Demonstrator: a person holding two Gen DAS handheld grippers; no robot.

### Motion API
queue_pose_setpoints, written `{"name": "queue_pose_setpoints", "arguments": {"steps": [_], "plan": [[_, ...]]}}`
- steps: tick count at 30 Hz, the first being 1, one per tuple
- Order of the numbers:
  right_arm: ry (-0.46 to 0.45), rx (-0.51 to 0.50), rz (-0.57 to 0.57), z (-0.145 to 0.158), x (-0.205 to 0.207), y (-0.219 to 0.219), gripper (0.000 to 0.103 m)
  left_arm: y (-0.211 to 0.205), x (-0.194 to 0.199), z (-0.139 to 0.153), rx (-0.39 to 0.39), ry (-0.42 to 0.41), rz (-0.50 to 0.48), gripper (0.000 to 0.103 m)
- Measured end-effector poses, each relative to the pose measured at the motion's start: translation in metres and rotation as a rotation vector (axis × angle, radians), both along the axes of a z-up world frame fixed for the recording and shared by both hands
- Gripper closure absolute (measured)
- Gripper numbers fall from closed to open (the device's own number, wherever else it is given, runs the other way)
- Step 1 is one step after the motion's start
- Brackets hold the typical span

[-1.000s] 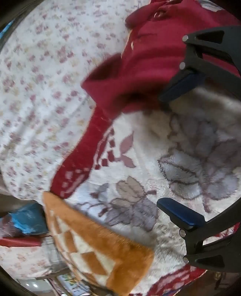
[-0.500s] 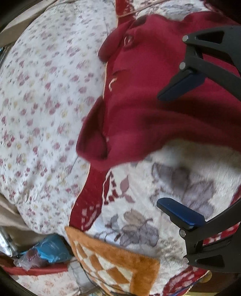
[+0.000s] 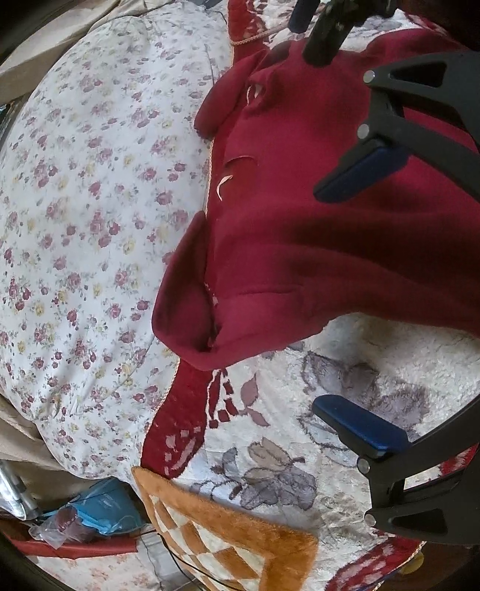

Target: Fold small clothes

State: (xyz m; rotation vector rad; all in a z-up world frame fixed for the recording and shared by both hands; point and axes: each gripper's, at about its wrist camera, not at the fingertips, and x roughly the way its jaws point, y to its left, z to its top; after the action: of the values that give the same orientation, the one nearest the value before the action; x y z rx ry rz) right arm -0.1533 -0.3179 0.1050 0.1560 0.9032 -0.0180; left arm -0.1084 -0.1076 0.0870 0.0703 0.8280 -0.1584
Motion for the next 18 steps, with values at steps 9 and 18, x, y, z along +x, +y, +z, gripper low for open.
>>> {"name": "queue_pose_setpoints", "arguments": {"steps": [9,18], "plan": [[-0.008,-0.030,0.008,-0.016,0.012,0.007,0.000,-0.002,0.008,-0.007,0.023,0.013,0.013,0.000],[-0.028,0.008,-0.023,-0.025,0.015,-0.001,0.000,-0.004,0.013,-0.011,0.047,0.008,0.019,0.000]]}}
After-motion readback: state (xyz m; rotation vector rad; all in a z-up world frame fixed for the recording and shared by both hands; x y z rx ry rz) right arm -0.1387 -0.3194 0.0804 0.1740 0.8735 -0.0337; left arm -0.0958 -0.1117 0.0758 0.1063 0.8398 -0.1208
